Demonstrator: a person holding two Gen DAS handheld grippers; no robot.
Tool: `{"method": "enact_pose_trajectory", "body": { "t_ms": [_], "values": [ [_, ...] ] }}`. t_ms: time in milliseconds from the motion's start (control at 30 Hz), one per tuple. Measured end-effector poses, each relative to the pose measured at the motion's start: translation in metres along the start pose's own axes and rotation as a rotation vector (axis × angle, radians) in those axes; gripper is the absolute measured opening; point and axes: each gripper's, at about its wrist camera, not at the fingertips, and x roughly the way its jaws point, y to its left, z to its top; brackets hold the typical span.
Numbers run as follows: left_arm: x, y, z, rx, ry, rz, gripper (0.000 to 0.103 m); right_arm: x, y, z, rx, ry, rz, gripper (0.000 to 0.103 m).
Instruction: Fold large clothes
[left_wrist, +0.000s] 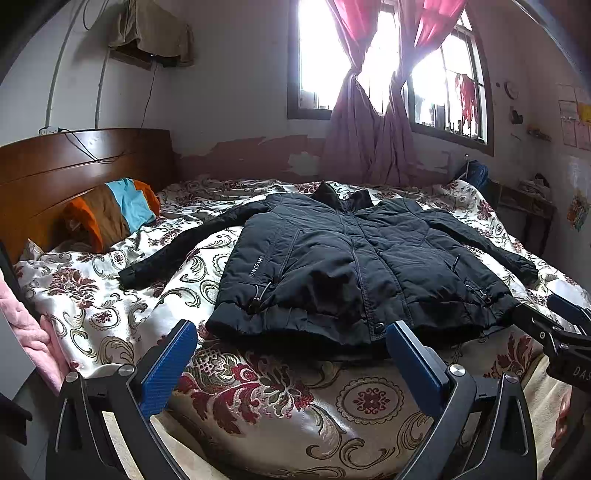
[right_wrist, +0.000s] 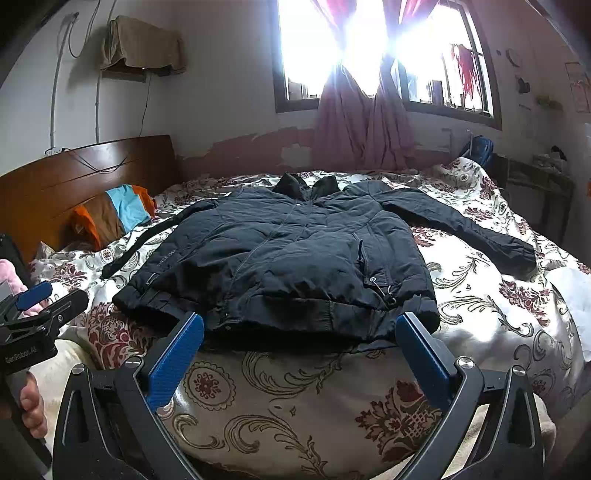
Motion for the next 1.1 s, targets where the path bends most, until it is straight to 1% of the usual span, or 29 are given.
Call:
{"method": "enact_pose_trajectory", "body": {
  "t_ms": [1100],
  "values": [
    [-0.0052,0.0001,0.0011,0.003,-0.001,0.000,0.103,0.0020,-0.0013,-0.0037,0.004,0.007,0.003,0.102]
  ]
}}
